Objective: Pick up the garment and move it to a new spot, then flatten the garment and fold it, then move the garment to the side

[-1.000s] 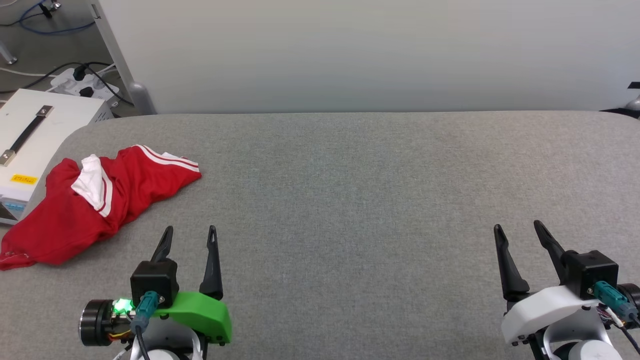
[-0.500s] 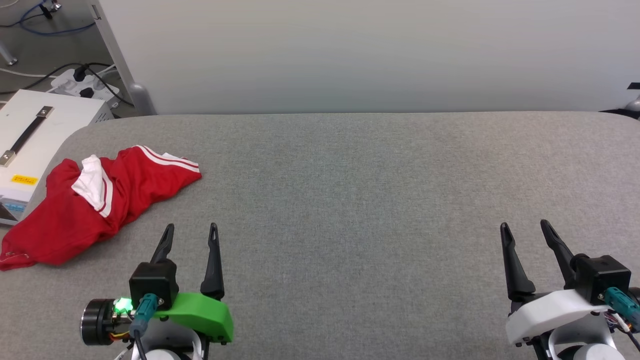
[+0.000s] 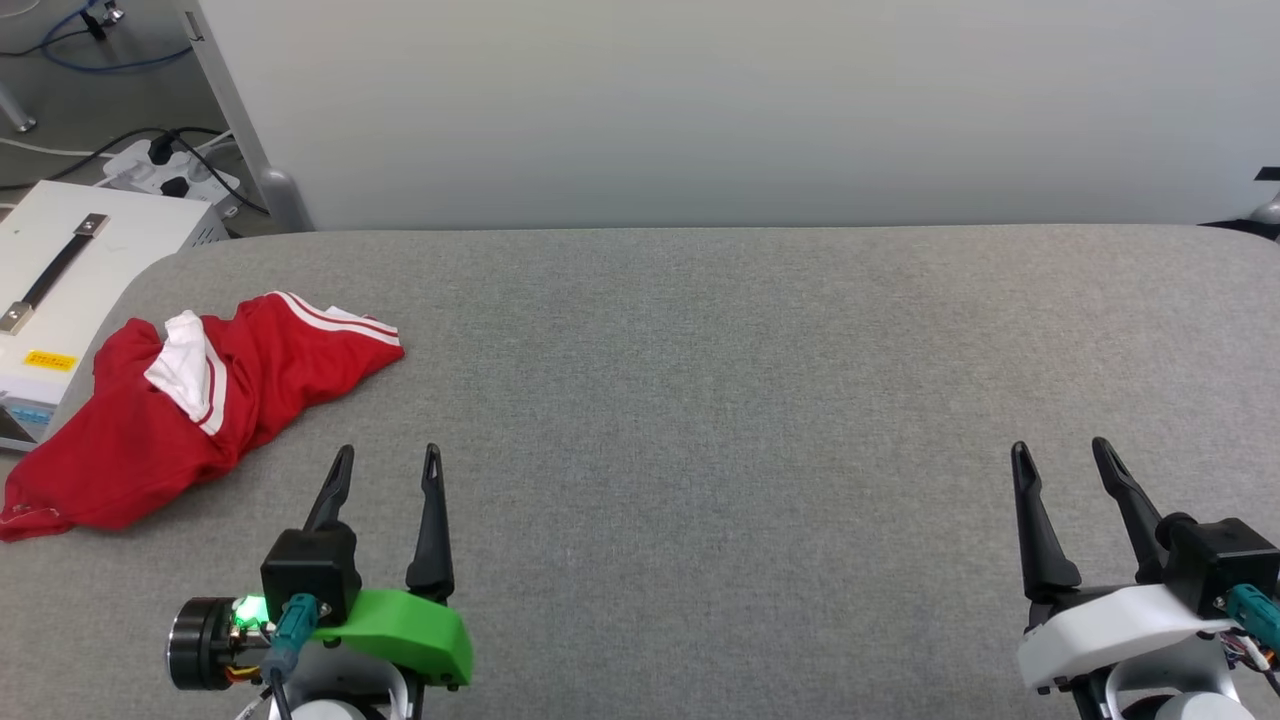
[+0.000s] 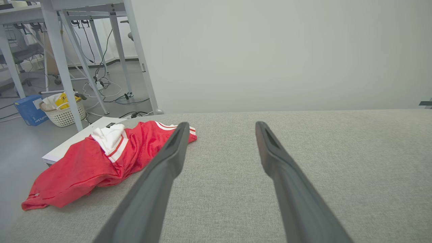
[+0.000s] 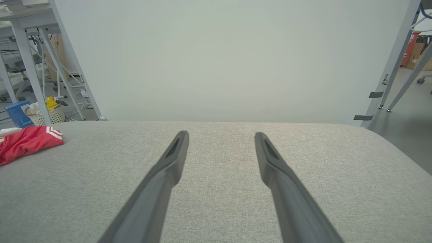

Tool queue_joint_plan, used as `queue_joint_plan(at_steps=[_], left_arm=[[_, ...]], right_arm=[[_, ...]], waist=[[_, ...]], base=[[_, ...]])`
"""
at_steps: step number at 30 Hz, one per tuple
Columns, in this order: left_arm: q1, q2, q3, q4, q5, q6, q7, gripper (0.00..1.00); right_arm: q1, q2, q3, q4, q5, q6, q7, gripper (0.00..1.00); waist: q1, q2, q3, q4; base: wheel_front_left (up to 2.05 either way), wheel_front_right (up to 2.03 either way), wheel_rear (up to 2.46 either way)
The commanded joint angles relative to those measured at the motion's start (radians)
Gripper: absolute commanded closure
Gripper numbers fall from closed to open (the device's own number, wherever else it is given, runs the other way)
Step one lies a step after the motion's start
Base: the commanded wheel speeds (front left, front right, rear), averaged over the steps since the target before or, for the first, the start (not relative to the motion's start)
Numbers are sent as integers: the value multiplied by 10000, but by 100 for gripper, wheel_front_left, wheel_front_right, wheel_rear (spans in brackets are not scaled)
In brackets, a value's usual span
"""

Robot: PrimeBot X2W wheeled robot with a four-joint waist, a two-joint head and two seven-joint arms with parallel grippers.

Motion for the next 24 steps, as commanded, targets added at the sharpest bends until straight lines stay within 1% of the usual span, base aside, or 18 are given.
queue_joint_plan(at_steps=[1,24], left_arm=[[66,-24,-45,6,-90,80,-118,0],[113,-34,-291,180,-211,180,-591,0]], right_arm=[[164,-9,-43,-81,117,-4,-112,0],[389,-10,-66,-58,356,-6,-581,0]], waist=[[0,0,-3,0],[0,0,-46,11]], base=[[0,0,0],[0,0,0]])
